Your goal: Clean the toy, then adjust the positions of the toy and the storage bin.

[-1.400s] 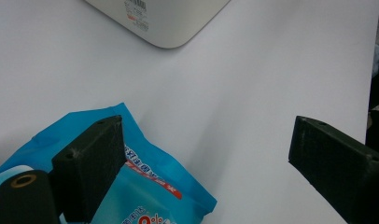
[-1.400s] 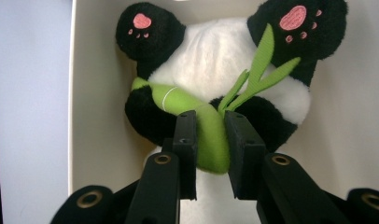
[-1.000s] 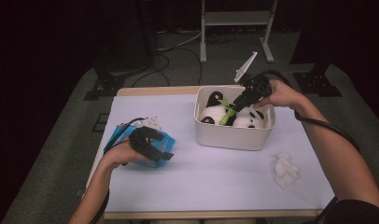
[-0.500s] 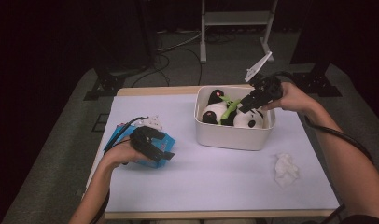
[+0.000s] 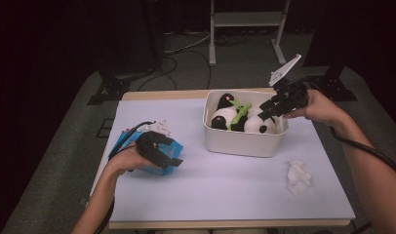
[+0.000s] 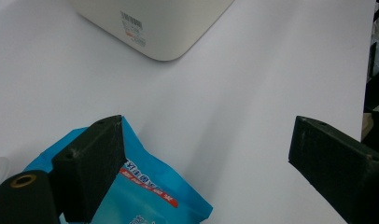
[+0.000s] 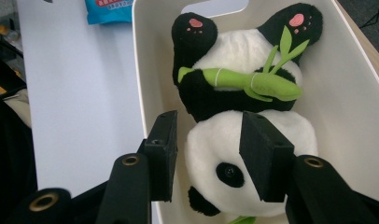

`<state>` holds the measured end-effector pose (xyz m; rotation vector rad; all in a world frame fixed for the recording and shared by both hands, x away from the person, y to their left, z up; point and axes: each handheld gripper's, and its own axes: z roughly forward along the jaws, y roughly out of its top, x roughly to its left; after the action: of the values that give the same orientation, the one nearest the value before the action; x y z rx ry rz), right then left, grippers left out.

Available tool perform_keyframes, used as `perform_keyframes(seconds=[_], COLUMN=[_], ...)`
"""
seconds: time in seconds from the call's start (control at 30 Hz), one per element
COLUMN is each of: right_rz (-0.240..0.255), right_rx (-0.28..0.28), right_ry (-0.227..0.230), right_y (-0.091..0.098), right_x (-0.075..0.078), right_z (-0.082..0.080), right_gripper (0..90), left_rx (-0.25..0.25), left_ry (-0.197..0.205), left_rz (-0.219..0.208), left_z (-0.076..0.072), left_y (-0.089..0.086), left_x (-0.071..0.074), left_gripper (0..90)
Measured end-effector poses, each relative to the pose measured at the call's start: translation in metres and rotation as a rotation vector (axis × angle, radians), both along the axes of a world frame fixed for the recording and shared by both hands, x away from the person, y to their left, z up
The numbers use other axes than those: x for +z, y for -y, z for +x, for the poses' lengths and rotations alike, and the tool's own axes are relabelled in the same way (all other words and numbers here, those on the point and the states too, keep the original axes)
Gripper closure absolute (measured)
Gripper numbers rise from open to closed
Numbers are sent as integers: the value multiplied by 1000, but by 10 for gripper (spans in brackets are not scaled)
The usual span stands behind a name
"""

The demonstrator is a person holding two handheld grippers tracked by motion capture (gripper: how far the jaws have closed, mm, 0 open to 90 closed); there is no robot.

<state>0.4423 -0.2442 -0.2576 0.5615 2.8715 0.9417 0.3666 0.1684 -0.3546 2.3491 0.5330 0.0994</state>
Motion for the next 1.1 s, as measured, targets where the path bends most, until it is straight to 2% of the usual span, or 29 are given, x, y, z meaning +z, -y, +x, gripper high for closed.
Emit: perform_keyframes(seconds=[0.63, 1.1], right_rz=[40, 58], right_rx=[-35, -42], right_ry=[18, 32], right_y=[26, 36], right_x=[1, 0], right_z=[-24, -42], right_gripper=[504, 483], left_rx=[-13, -17], left_ry=[-3, -2], left_rz=[6, 0], left_z=[3, 1], left_y=[5, 4], left_x=[1, 1], left_gripper=[101, 100])
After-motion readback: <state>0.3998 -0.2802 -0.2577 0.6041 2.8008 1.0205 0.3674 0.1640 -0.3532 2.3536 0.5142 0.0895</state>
